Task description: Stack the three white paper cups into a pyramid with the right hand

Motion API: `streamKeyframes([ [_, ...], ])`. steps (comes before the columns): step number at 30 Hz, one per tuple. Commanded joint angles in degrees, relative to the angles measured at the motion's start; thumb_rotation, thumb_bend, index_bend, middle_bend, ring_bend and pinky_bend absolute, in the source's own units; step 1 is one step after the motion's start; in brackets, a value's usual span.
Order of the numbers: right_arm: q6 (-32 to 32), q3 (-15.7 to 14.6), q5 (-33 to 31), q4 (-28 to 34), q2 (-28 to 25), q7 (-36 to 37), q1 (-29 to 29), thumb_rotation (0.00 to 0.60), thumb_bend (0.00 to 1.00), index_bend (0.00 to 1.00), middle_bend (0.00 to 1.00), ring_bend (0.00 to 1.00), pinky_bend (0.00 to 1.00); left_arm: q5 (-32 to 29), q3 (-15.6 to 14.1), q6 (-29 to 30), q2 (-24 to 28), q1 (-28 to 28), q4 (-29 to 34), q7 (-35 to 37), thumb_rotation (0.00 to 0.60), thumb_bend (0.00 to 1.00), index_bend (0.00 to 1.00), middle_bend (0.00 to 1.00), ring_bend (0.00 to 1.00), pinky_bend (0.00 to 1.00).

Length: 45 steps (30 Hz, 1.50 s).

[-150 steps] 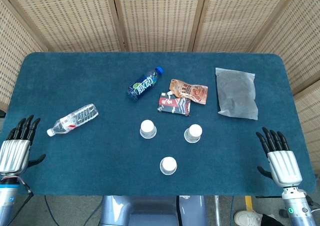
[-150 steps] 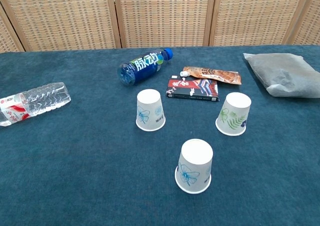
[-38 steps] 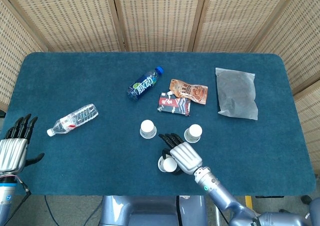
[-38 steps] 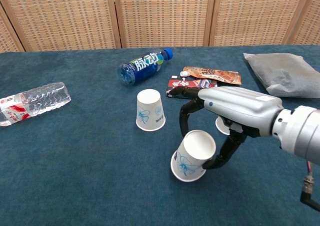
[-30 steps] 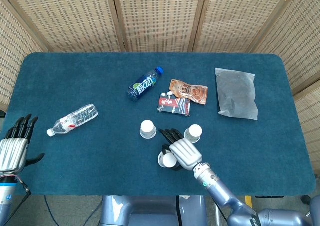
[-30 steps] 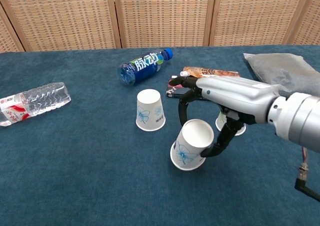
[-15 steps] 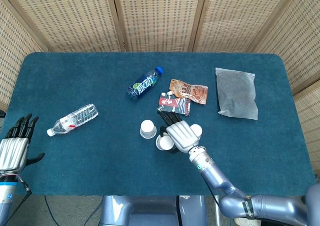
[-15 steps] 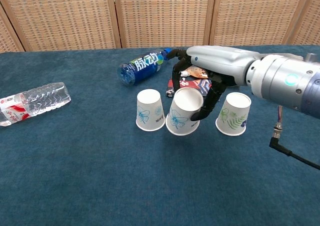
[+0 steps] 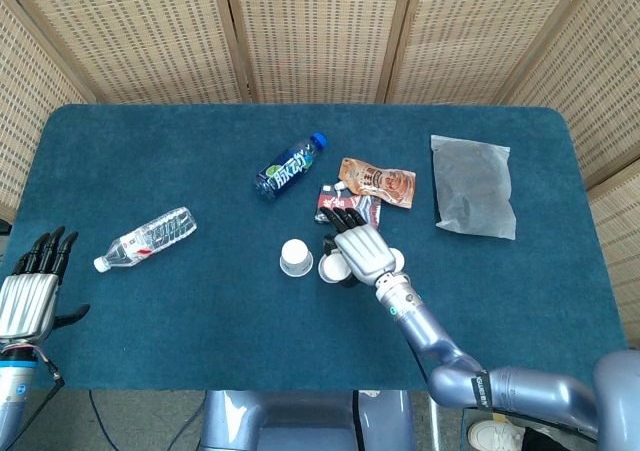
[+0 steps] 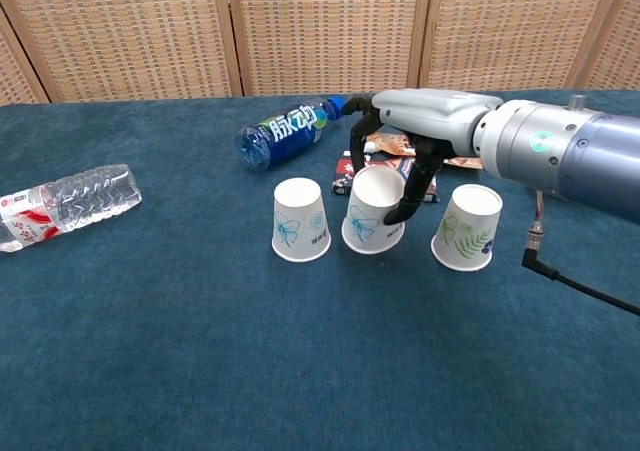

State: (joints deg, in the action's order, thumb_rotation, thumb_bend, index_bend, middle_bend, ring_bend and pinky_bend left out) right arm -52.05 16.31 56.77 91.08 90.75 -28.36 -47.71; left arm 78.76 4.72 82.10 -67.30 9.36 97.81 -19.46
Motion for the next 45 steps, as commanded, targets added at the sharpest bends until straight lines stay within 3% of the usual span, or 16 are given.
streamKeyframes([
  [1, 0.3, -0.2, -0.8, -1.0, 0.2, 0.0, -0.7, 0.600, 0.15, 0.54, 0.04, 0.00, 0.12, -0.1, 0.0, -0.1, 0.0, 0.1, 0.0, -0.1, 0.600, 0.14, 0.02, 0.00, 0.00, 0.17],
  [19, 1.1, -2.3, -4.8, -4.6, 0.7, 0.1, -2.9, 0.600, 0.15, 0.54, 0.04, 0.00, 0.12, -0.2, -0.4, -0.8, 0.3, 0.3, 0.3, 0.1, 0.600, 0.14, 0.02, 0.00, 0.00, 0.17],
  [22, 0.9, -2.7, -5.1, -4.1, 0.6, -0.2, -3.0, 0.600, 0.15, 0.48, 0.01, 0.00, 0.11, -0.1, -0.4, -0.8, 0.3, 0.4, 0.3, 0.0, 0.600, 0.14, 0.02, 0.00, 0.00, 0.17],
  [27, 0.7, -2.9, -5.9, -2.5, 0.1, -0.7, -3.5, 0.600, 0.15, 0.36, 0.00, 0.00, 0.10, 0.2, -0.6, -0.6, 0.3, 0.3, 0.4, -0.1, 0.600, 0.14, 0.02, 0.00, 0.00, 0.17],
  [39, -4.0, -4.9, -6.7, 3.3, -2.3, -3.7, -2.5, 0.600, 0.15, 0.34, 0.00, 0.00, 0.10, 1.0, -0.8, -0.7, 0.9, 0.4, 1.0, 1.1, 0.600, 0.14, 0.02, 0.00, 0.00, 0.17],
  [45, -7.3, -4.2, -6.1, 8.2, -4.6, -5.9, -2.4, 0.600, 0.15, 0.33, 0.00, 0.00, 0.10, 1.3, -0.8, -0.4, 1.3, 0.2, 1.2, 2.0, 0.600, 0.14, 0.02, 0.00, 0.00, 0.17],
])
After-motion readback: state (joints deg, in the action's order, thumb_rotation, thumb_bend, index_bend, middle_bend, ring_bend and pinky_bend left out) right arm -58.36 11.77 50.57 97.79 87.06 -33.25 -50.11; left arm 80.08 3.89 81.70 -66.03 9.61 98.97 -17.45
